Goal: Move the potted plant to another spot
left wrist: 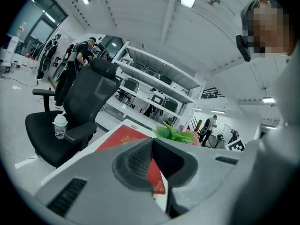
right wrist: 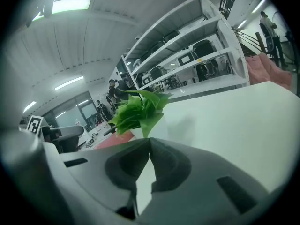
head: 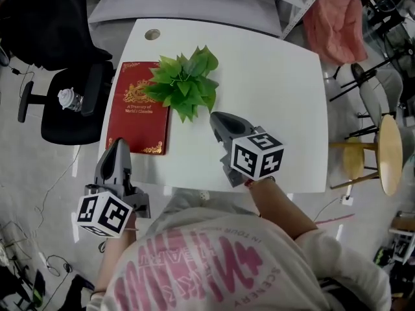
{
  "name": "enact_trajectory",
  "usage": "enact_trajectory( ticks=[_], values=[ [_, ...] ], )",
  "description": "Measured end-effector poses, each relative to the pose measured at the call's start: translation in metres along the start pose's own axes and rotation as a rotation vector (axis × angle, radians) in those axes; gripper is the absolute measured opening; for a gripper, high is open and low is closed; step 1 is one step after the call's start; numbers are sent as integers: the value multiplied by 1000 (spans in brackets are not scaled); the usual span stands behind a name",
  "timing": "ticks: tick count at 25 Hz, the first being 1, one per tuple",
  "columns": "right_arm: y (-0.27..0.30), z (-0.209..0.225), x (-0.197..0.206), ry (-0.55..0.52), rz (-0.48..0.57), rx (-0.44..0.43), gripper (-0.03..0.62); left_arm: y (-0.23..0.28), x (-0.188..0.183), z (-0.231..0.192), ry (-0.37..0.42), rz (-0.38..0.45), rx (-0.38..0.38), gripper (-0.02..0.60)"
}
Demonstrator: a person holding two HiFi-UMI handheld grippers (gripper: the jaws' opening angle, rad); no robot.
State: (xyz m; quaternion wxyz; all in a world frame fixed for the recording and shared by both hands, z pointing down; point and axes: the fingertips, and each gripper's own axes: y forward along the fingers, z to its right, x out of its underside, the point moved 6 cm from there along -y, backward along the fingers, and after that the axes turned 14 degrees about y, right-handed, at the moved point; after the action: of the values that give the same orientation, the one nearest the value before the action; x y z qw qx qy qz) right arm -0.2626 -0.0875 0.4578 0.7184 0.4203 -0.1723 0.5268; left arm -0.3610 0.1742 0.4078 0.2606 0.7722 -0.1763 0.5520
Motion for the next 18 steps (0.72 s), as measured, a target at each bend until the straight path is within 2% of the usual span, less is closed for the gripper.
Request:
enact_trajectory(
  ticks=[2,6,8,11,14,18],
  values=[
    [8,4,-3,-21,-8,-16,26,7,0,-5,2,-4,2,5],
    [23,8,-6,-85,-33,-67,215,17,7,-19,-15,-25,-15,5],
    [31,7,-7,-110,-48,-100,342,22,11,-26,-30,-33,-26,5],
    [46,4,-8,-150,-78,-144,451,28,12,-34,-38,-38,-38,5],
    [61,1,-9,-198,-94,-158,494,32,11,-39,-40,-41,-45,5],
    [78,0,-16,-228,-67,-155,506,36,11,-46,-40,-47,-54,5]
  ],
)
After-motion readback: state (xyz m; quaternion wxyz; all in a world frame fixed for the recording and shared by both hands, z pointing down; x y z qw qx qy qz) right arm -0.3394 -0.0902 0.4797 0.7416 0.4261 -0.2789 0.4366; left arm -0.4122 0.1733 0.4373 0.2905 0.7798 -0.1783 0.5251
